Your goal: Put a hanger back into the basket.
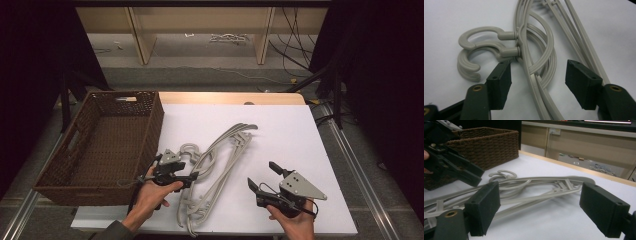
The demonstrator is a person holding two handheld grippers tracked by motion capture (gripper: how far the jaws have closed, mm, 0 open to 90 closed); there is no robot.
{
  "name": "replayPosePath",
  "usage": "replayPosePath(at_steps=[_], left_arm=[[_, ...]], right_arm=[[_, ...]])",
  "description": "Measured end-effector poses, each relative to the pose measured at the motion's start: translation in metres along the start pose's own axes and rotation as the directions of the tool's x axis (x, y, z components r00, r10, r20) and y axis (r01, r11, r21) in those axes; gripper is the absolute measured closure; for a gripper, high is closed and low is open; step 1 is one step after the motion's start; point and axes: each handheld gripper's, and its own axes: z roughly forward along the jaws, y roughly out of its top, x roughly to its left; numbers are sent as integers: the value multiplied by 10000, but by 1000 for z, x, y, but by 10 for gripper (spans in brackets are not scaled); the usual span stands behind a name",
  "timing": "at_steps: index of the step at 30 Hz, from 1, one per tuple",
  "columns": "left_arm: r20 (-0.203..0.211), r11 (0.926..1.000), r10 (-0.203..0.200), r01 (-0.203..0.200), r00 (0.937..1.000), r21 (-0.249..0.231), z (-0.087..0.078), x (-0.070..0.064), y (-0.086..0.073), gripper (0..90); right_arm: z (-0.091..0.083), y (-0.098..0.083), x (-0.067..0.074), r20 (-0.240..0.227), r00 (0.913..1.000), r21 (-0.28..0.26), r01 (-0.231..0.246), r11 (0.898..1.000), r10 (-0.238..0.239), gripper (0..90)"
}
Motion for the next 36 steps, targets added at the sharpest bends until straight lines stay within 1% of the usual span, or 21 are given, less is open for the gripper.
replayPosePath(at_steps=[3,5,6,8,10,11,12,14,16,18,19,21,22,26,28,29,30,31,32,35,36], left_arm=[[101,9999,19,-20,9999,142,5,3,0,399],[6,9996,130,-130,9999,241,10,3,0,431],[19,9988,294,-294,9996,383,12,5,0,439],[144,9978,48,-58,9999,667,15,5,0,457],[158,9976,-52,41,9999,698,16,6,0,463],[223,9975,-179,163,9996,689,18,7,1,497],[385,9963,-518,490,9979,710,20,8,1,506],[449,9952,-625,589,9970,776,22,9,1,515],[407,9925,-656,610,9970,1061,24,11,0,534],[439,9912,-564,507,9974,1223,24,12,0,542],[477,9911,-814,758,9955,1094,26,12,0,561],[618,9887,-941,860,9936,1225,27,14,1,588],[817,9862,-1313,1217,9880,1126,30,15,0,598],[977,9828,-1513,1391,9836,1215,30,17,1,623],[1245,9771,-1916,1772,9735,1178,31,20,1,643],[1245,9771,-1916,1772,9735,1178,31,20,1,651],[1329,9751,-2043,1897,9698,1146,29,23,1,674],[1304,9756,-2065,1940,9697,1024,28,23,2,731],[1415,9730,-2243,2136,9642,874,27,24,2,769],[1483,9711,-2340,2238,9608,824,24,25,4,794],[1650,9624,-2709,2629,9484,691,23,27,3,800]], right_arm=[[0,0,0,-48,10000,-26,41,10000,-41,182],[2,-1,0,-118,9999,-147,8,9999,-10,183],[1,0,1,-50,9999,0,-99,10000,99,184],[1,0,0,-57,10000,-30,67,10000,-67,186],[1,0,-1,-62,9999,-58,101,9999,-102,187],[1,0,-1,-32,9999,-39,119,9999,-120,190],[1,0,-1,-31,9999,-24,107,9999,-107,191],[1,0,-1,-36,9999,-10,104,9999,-104,192],[1,0,0,-53,9999,-2,131,9999,-131,194],[1,0,-1,-5,9999,75,144,9999,-144,196],[1,0,-1,-5,10000,107,96,9999,-96,196],[1,0,0,-14,10000,108,96,9999,-96,197],[3,0,-1,-120,9998,-87,173,9998,-174,199],[3,0,0,-113,9998,-155,157,9998,-159,201],[3,0,0,-114,9999,-136,97,9999,-99,202],[4,0,-1,-140,9998,-118,134,9998,-136,203],[1,1,-1,-54,9998,222,193,9996,-192,203],[0,1,0,-46,9999,250,160,9996,-159,205],[1,1,0,-13,9998,207,205,9996,-204,206],[2,1,0,-60,9997,121,216,9997,-216,206],[2,1,0,-68,9998,132,193,9997,-192,207]])
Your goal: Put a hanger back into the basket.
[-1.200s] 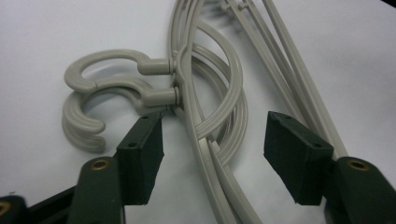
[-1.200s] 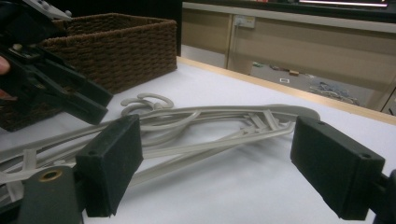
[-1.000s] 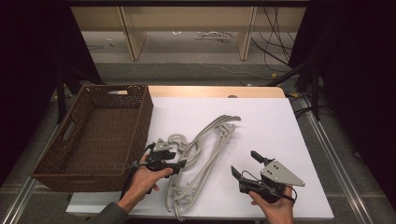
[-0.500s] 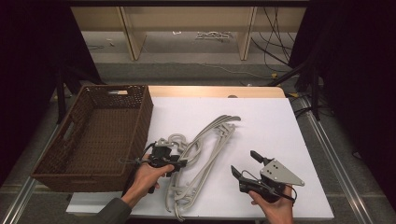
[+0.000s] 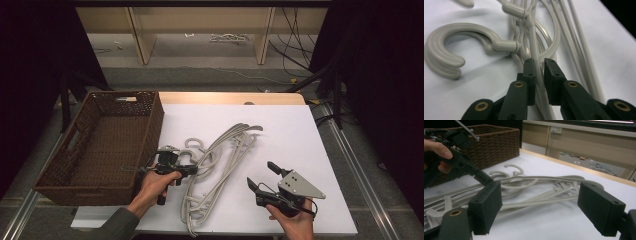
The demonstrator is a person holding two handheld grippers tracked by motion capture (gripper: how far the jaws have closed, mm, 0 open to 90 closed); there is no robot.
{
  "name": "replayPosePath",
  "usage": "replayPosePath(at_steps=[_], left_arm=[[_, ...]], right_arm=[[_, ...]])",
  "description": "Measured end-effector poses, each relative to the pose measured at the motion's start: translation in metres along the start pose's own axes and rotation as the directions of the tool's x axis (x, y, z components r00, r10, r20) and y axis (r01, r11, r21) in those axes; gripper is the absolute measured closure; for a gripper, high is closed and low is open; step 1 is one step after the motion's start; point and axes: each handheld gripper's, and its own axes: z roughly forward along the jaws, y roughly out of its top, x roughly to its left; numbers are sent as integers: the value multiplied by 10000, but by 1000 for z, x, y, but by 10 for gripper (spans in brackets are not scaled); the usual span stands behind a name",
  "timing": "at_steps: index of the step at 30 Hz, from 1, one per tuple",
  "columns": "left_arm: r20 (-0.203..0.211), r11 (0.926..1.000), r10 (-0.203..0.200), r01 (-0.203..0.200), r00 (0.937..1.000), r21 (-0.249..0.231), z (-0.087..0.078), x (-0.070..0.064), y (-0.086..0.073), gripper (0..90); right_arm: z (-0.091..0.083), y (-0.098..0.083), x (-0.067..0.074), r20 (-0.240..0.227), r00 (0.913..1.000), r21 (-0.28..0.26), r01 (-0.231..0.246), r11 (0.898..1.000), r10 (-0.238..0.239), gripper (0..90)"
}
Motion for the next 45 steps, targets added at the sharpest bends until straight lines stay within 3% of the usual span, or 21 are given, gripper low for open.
replayPosePath(at_steps=[1,2,5,9,11,15,19,24,29,37,42,45], left_arm=[[0,10000,0,0,10000,0,0,0,0,804],[189,9993,-346,348,9992,-126,-2,1,0,807],[152,9991,-386,388,9991,-148,-2,1,-1,809],[-4,9997,-210,210,9998,-76,0,1,-2,805],[-262,9999,128,-126,9996,78,2,-1,-3,800],[-398,9996,263,-258,9989,124,4,-2,-3,794],[-647,9972,660,-636,9957,390,6,-2,-5,754],[-544,9986,289,-264,9981,451,10,-1,-4,745],[-442,9993,-22,37,9990,359,9,1,-4,791],[-240,9985,-532,529,9983,-155,3,0,-3,806],[-24,9918,-950,945,9955,-860,-3,-3,-1,816],[49,9906,-919,919,9958,-1013,-6,-6,0,816]], right_arm=[[0,0,0,-2,10000,3,-8,10000,8,208],[0,0,0,-21,10000,15,-15,10000,15,208],[0,0,0,-3,10000,17,-7,10000,7,209],[0,0,1,7,10000,96,-10,10000,10,210],[0,0,1,-41,10000,75,-27,10000,27,213],[0,0,1,-57,10000,87,-50,9999,51,213],[2,-1,1,-116,9999,5,-103,9999,103,215],[1,0,1,-78,10000,145,-44,9999,45,219],[1,0,1,-116,9999,107,-39,9999,40,222],[1,0,1,-131,9999,132,-22,9999,24,224],[1,0,1,-177,9998,109,-54,9999,56,225],[1,0,0,-138,9999,157,-45,9999,47,224]])
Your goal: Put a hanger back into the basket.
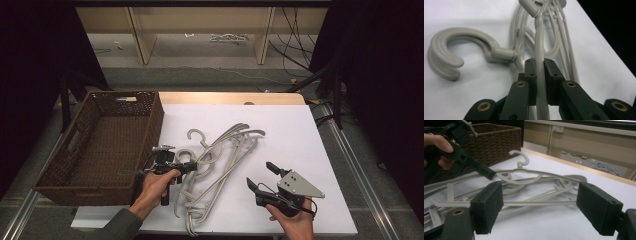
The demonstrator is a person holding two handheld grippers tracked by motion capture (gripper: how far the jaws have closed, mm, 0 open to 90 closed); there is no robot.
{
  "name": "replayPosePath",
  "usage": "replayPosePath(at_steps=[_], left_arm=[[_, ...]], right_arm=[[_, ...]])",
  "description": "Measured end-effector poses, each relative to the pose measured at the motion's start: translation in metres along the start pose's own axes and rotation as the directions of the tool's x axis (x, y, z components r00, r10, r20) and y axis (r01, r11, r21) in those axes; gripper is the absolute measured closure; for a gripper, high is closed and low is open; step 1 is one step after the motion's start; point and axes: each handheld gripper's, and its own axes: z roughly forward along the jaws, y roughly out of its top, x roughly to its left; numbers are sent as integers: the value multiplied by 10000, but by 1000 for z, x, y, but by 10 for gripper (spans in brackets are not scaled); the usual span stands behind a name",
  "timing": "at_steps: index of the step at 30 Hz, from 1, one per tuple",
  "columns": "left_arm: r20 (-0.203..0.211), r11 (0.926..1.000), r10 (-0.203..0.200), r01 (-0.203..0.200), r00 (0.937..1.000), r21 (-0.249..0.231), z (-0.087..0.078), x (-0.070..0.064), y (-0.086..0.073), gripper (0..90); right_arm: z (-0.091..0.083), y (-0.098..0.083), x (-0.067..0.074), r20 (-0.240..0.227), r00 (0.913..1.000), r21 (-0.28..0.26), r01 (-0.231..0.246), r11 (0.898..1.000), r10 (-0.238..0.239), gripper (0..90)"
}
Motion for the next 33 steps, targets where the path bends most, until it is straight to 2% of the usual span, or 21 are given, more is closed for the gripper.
replayPosePath(at_steps=[3,10,14,15,16,20,21,24,28,29,30,31,32,33], left_arm=[[-69,9990,373,-375,9993,-228,-3,-7,1,816],[-295,9967,638,-652,9975,-493,-6,-12,1,816],[-110,9940,871,-876,9961,-661,-10,-21,2,814],[-110,9940,871,-876,9961,-661,-10,-21,2,813],[68,9930,997,-991,9950,-650,-10,-23,3,813],[170,9911,1085,-1068,9940,-789,-13,-30,5,809],[231,9893,1263,-1242,9917,-772,-17,-33,7,809],[298,9878,1310,-1279,9909,-890,-21,-35,10,811],[392,9855,1216,-1159,9918,-1236,-33,-36,19,811],[369,9821,1224,-1157,9918,-1486,-43,-37,25,811],[369,9821,1224,-1157,9918,-1486,-43,-37,25,811],[183,9752,1327,-1272,9910,-1813,-55,-40,31,811],[183,9752,1327,-1272,9910,-1813,-55,-40,31,811],[132,9688,1358,-1300,9906,-2109,-68,-42,40,811]], right_arm=[[0,0,0,-24,10000,17,-31,10000,31,225],[0,0,0,-15,10000,17,-7,10000,7,225],[0,0,1,-41,10000,-17,-5,10000,5,225],[0,0,-1,73,9997,-109,222,9997,-221,225],[0,0,-1,73,9997,-109,222,9997,-221,225],[0,0,0,-6,10000,-64,86,9999,-86,225],[0,0,1,1,10000,-39,-16,10000,16,225],[0,0,0,-35,10000,-7,19,10000,-19,225],[1,0,0,-12,9999,-37,103,9999,-103,225],[0,-1,0,-17,10000,37,-12,10000,12,225],[0,-1,0,-15,10000,17,-8,10000,8,225],[0,-1,0,-15,10000,7,5,10000,-5,225],[0,-1,0,-15,10000,7,5,10000,-5,225],[0,-1,0,-7,10000,20,-6,10000,6,225]])
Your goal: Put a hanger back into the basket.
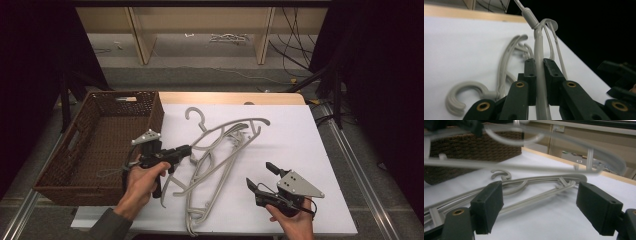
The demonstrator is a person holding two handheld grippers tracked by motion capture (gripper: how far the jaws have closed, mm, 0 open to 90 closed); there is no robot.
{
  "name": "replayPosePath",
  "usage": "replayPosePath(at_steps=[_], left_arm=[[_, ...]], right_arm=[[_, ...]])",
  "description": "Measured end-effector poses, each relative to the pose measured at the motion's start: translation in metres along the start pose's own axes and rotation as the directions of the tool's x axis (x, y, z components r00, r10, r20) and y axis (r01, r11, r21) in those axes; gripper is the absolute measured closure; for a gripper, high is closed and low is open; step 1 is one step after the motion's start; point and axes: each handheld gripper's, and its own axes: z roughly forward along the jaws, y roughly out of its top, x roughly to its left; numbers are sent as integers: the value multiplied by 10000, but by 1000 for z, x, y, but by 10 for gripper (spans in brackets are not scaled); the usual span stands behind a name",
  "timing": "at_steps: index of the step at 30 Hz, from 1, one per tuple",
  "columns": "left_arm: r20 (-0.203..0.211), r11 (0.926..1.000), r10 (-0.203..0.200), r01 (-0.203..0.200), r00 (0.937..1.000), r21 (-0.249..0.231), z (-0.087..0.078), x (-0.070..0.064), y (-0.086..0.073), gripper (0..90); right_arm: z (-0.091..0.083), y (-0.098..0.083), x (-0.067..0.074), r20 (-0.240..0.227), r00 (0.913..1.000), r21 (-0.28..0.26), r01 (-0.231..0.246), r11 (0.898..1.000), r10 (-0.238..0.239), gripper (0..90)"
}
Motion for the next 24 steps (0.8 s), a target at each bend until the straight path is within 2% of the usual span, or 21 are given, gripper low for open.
replayPosePath(at_steps=[1,3,4,5,6,7,8,9,10,11,12,13,14,15,16,17,19,20,22,23,24], left_arm=[[-65,9999,54,-55,10000,-154,-6,0,6,811],[-100,9995,65,-68,9999,-306,-12,0,12,811],[-267,9980,241,-256,9994,-573,-25,1,23,811],[-267,9980,241,-256,9994,-573,-25,1,23,811],[-548,9975,-115,77,9984,-701,-39,0,31,811],[-477,9955,268,-310,9985,-894,-45,4,36,811],[-657,9935,425,-491,9969,-1026,-51,7,41,811],[-657,9935,425,-491,9969,-1026,-51,7,41,811],[-880,9918,424,-526,9952,-1163,-63,13,47,811],[-880,9918,424,-526,9952,-1163,-63,13,47,811],[-1058,9900,405,-542,9936,-1304,-74,19,51,811],[-1058,9900,405,-542,9936,-1304,-74,19,51,811],[-1242,9892,357,-528,9916,-1370,-85,27,53,811],[-1242,9892,357,-528,9916,-1370,-85,27,53,811],[-1438,9881,355,-563,9890,-1430,-94,35,54,812],[-1438,9881,355,-563,9890,-1430,-94,35,54,812],[-1710,9870,252,-517,9849,-1523,-108,47,53,812],[-1710,9870,252,-517,9849,-1523,-108,47,53,812],[-1932,9851,98,-426,9811,-1663,-124,62,51,813],[-1932,9851,98,-426,9811,-1663,-124,62,51,813],[-2064,9839,63,-429,9785,-1734,-135,72,51,813]], right_arm=[[0,0,-1,54,9999,-93,143,9999,-142,225],[0,0,1,-29,10000,-10,-14,10000,14,226],[0,0,1,-34,10000,-12,-4,10000,4,226],[0,0,1,-34,10000,-12,-4,10000,4,226],[0,0,0,-24,10000,35,3,10000,-3,225],[0,0,0,-29,10000,13,-13,10000,13,225],[1,0,0,-36,10000,4,-11,10000,11,225],[1,0,0,-36,10000,4,-11,10000,11,225],[1,-1,1,-6,10000,-39,-9,10000,9,225],[1,-1,1,-6,10000,-39,-9,10000,9,225],[1,-1,1,27,10000,-23,-11,10000,11,225],[1,-1,1,27,10000,-23,-11,10000,11,225],[2,-1,1,45,10000,3,-46,10000,46,225],[2,-1,1,45,10000,3,-46,10000,46,225],[2,-1,0,-109,9999,25,-114,9999,114,226],[2,-1,0,-109,9999,25,-114,9999,114,226],[2,-1,0,-49,10000,68,-44,10000,45,226],[2,-1,0,-49,10000,68,-44,10000,45,226],[4,-2,1,-124,9999,-115,-111,9999,110,226],[3,-2,1,-17,10000,66,-23,10000,23,226],[3,-2,1,-5,10000,86,-31,10000,31,226]])
